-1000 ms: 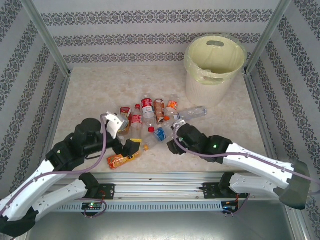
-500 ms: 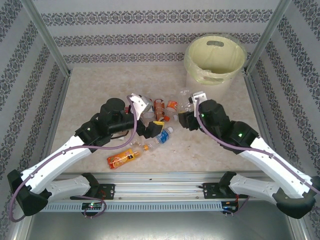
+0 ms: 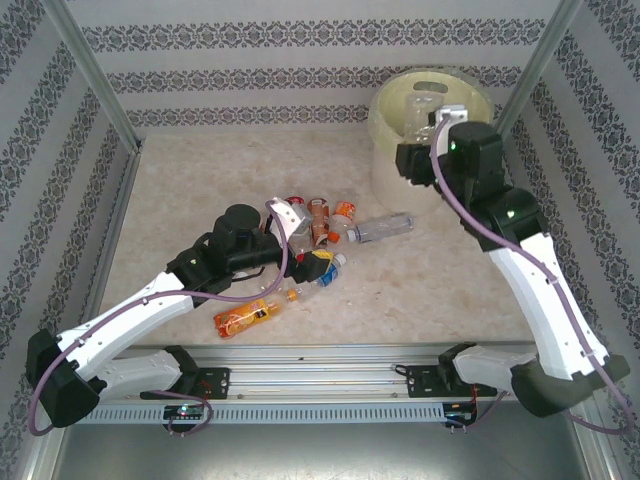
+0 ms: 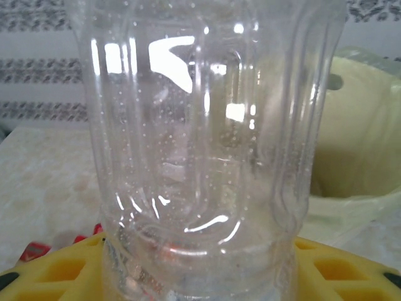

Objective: Put the plastic bottles in the bin

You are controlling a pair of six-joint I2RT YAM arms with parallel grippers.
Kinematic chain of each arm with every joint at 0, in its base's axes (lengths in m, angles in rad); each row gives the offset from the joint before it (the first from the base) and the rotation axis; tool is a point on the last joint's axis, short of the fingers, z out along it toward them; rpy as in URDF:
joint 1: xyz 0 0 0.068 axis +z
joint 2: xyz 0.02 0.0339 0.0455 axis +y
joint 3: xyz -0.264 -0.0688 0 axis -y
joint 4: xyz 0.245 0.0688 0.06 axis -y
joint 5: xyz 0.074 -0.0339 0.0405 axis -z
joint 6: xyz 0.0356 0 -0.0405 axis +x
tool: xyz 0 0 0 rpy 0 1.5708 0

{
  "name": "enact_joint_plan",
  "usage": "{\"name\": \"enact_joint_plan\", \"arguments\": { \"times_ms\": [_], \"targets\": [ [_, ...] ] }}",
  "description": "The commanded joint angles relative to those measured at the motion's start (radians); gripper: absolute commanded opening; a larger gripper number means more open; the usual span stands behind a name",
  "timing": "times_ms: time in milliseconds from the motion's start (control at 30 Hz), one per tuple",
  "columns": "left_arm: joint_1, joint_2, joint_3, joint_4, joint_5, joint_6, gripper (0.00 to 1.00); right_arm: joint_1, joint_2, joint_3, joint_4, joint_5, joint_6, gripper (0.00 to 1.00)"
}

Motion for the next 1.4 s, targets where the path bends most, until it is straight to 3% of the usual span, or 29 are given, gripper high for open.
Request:
{"name": "enact_joint_plan", "arguments": {
  "times_ms": [0, 333, 567, 700, 1067, 1367],
  "targets": [
    [-0.003, -0.012, 0.043, 0.016, -0.011, 0.017, 1.0, -0.086, 0.078, 0.086, 0.001, -0.083, 0.003, 0.54],
    [-0.003, -0.104, -0.229, 0.453, -0.159, -0.101, 1.0, -0.218, 0.304, 0.285, 0.016, -0.142, 0.028, 0.54],
    [-0.005, -0.062, -0.289, 0.593, -0.002, -0.117, 1.0, -0.255, 0.453, 0.427, -0.029, -0.148, 0.035, 0.54],
    [-0.005, -0.034, -0.312, 0.661, 0.032, -0.162, 1.0, -0.276, 0.534, 0.502, -0.059, -0.149, 0.032, 0.54],
    [-0.006, -0.026, -0.301, 0.612, 0.046, -0.126, 1.0, -0.329, 0.721, 0.679, -0.195, -0.2, 0.053, 0.54],
    [-0.006, -0.025, -0.286, 0.57, 0.059, -0.099, 1.0, -0.341, 0.8, 0.705, -0.267, -0.215, 0.058, 0.55]
  ]
}}
